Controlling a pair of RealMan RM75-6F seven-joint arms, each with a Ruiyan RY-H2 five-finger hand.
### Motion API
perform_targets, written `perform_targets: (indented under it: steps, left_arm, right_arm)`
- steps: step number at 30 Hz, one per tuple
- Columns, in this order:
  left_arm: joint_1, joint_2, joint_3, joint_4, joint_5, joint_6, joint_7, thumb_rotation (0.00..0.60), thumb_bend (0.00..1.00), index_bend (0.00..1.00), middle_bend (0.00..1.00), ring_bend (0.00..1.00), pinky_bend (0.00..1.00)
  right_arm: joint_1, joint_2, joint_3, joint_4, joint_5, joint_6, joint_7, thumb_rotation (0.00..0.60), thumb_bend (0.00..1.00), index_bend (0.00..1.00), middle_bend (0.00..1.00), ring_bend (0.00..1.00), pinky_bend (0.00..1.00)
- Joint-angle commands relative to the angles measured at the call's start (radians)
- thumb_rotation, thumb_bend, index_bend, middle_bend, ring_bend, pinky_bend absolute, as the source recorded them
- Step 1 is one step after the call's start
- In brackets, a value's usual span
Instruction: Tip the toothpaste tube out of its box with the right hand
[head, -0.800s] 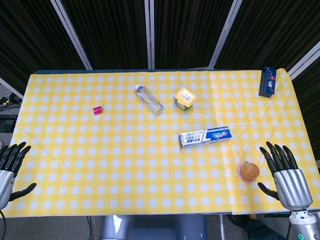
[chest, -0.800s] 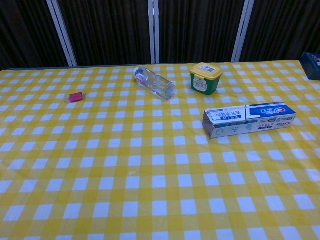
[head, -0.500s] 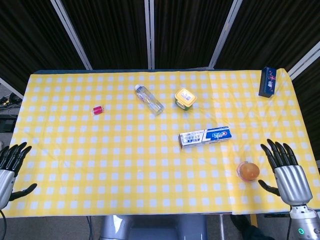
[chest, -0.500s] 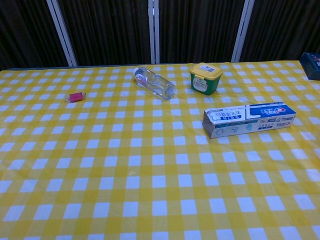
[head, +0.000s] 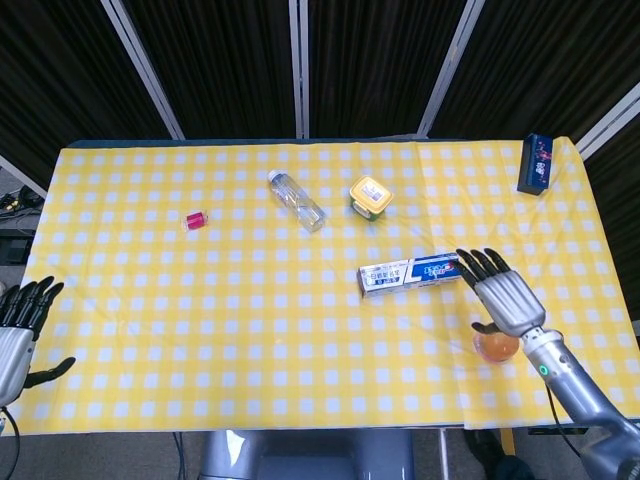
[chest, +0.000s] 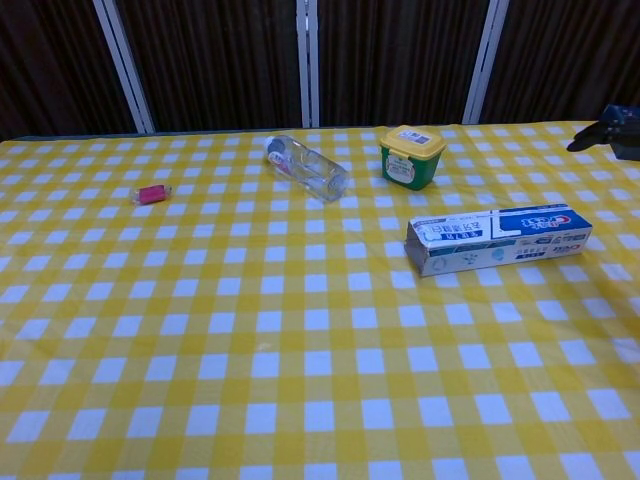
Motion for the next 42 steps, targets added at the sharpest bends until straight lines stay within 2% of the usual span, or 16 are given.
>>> perform_targets:
  steps: [1,5,9,14,17,19,21,23,24,27,30,34,37,42]
  left_arm:
    - [-0.008,-0.004,-0.007,0.002,-0.027,-0.022,0.009,0.6,0.0,0.0,0.0,0.0,0.0]
    - [-0.02,-0.01,-0.016,0.006,-0.067,-0.052,0.02,0.6,0.0,0.0,0.0,0.0,0.0]
    - [-0.03,-0.017,-0.022,0.014,-0.094,-0.074,0.031,0.6,0.0,0.0,0.0,0.0,0.0]
    - [-0.037,-0.016,-0.026,0.019,-0.117,-0.092,0.029,0.6,0.0,0.0,0.0,0.0,0.0]
    - [-0.04,-0.017,-0.027,0.022,-0.125,-0.097,0.03,0.6,0.0,0.0,0.0,0.0,0.0]
    - [-0.043,-0.021,-0.025,0.025,-0.127,-0.102,0.036,0.6,0.0,0.0,0.0,0.0,0.0]
    - [-0.044,-0.024,-0.024,0.025,-0.128,-0.105,0.041,0.6,0.0,0.0,0.0,0.0,0.0]
    - [-0.046,-0.027,-0.023,0.026,-0.13,-0.108,0.046,0.6,0.0,0.0,0.0,0.0,0.0]
    - [-0.047,-0.029,-0.023,0.026,-0.132,-0.108,0.049,0.6,0.0,0.0,0.0,0.0,0.0]
    - [-0.049,-0.031,-0.02,0.026,-0.133,-0.115,0.051,0.6,0.0,0.0,0.0,0.0,0.0]
    - [-0.049,-0.029,-0.017,0.022,-0.132,-0.117,0.053,0.6,0.0,0.0,0.0,0.0,0.0]
    - [-0.049,-0.025,-0.014,0.016,-0.127,-0.114,0.05,0.6,0.0,0.0,0.0,0.0,0.0]
    - [-0.048,-0.019,-0.011,0.011,-0.119,-0.112,0.04,0.6,0.0,0.0,0.0,0.0,0.0]
    - [-0.043,-0.005,-0.005,0.003,-0.096,-0.096,0.015,0.6,0.0,0.0,0.0,0.0,0.0]
  right_arm:
    - [0.125,-0.083,0.03,0.121,0.07,-0.157,0.034,0.6,0.0,0.0,0.0,0.0,0.0]
    - [0.2,-0.164,0.02,0.23,0.091,-0.237,-0.03,0.6,0.09,0.0,0.0,0.0,0.0]
    - [0.246,-0.216,0.009,0.299,0.115,-0.297,-0.037,0.6,0.18,0.0,0.0,0.0,0.0]
    - [0.282,-0.269,-0.013,0.373,0.127,-0.343,-0.03,0.6,0.22,0.03,0.01,0.0,0.01]
    - [0.288,-0.294,-0.024,0.396,0.12,-0.337,-0.008,0.6,0.24,0.08,0.08,0.01,0.07]
    - [0.287,-0.313,-0.025,0.41,0.112,-0.314,0.022,0.6,0.24,0.12,0.14,0.05,0.16]
    - [0.284,-0.326,-0.027,0.423,0.1,-0.288,0.054,0.6,0.27,0.19,0.24,0.17,0.28]
    - [0.277,-0.34,-0.026,0.441,0.083,-0.246,0.085,0.6,0.29,0.27,0.33,0.27,0.36]
    - [0.271,-0.351,-0.027,0.456,0.071,-0.213,0.102,0.6,0.29,0.32,0.38,0.32,0.38]
    - [0.262,-0.357,-0.029,0.469,0.051,-0.161,0.163,0.6,0.3,0.39,0.43,0.36,0.39]
    - [0.262,-0.34,-0.037,0.46,0.032,-0.139,0.19,0.6,0.3,0.44,0.43,0.36,0.39]
    - [0.257,-0.312,-0.039,0.425,0.018,-0.106,0.205,0.6,0.3,0.45,0.43,0.36,0.39]
    - [0.247,-0.261,-0.036,0.357,0.004,-0.057,0.197,0.6,0.3,0.44,0.43,0.36,0.39]
    - [0.225,-0.144,-0.01,0.19,-0.013,0.048,0.084,0.6,0.3,0.43,0.43,0.36,0.39]
